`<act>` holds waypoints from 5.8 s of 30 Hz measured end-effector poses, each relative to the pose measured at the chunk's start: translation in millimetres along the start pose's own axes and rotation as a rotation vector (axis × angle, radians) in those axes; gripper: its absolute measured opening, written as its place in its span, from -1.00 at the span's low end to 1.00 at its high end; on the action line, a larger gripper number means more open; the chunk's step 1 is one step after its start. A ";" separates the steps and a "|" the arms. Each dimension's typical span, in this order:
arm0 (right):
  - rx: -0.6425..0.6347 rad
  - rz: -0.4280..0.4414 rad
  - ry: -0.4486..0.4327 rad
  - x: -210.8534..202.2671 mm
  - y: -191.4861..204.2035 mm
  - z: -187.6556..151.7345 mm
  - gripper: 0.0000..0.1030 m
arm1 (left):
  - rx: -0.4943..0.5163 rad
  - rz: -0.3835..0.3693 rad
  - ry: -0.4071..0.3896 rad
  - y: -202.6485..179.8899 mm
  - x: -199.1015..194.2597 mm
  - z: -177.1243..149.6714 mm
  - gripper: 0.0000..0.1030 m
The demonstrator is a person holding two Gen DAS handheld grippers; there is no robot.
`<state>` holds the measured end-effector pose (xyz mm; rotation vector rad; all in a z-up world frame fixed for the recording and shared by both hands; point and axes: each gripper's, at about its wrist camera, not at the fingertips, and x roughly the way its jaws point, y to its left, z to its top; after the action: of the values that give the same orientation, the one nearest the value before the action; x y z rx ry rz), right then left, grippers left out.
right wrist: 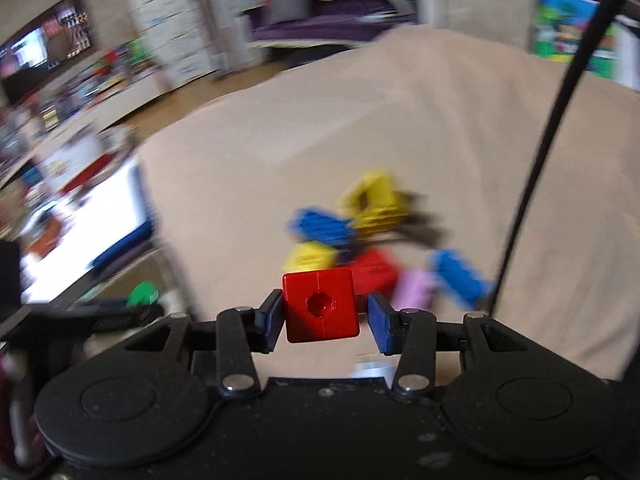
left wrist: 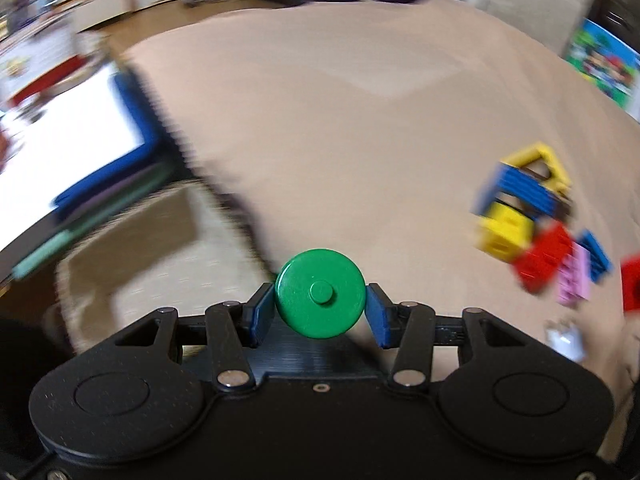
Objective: Organize rigid objects
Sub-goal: 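Carry the green disc and red cube to the basket and release both, then return the right tool to the pile and grasp the white plug adapter, then grasp the blue flat brick with the left tool while the right holds the adapter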
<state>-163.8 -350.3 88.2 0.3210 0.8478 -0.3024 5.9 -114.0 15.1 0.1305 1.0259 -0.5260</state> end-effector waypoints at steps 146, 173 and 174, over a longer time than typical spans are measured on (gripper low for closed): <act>0.312 -0.198 0.105 69.9 -120.4 -33.5 -0.28 | 0.365 -0.074 0.067 -204.0 74.3 61.9 0.73; 0.406 -0.182 0.026 45.2 -136.2 -28.3 -0.28 | 0.168 -0.043 0.062 -138.0 49.9 79.1 0.17; 0.404 -0.180 0.021 43.3 -134.8 -26.8 -0.28 | 0.156 -0.035 0.056 -131.5 47.1 83.4 0.17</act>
<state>-206.7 -468.1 17.3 0.6260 0.8352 -0.6425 27.5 -273.7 37.2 0.2673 1.0430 -0.6372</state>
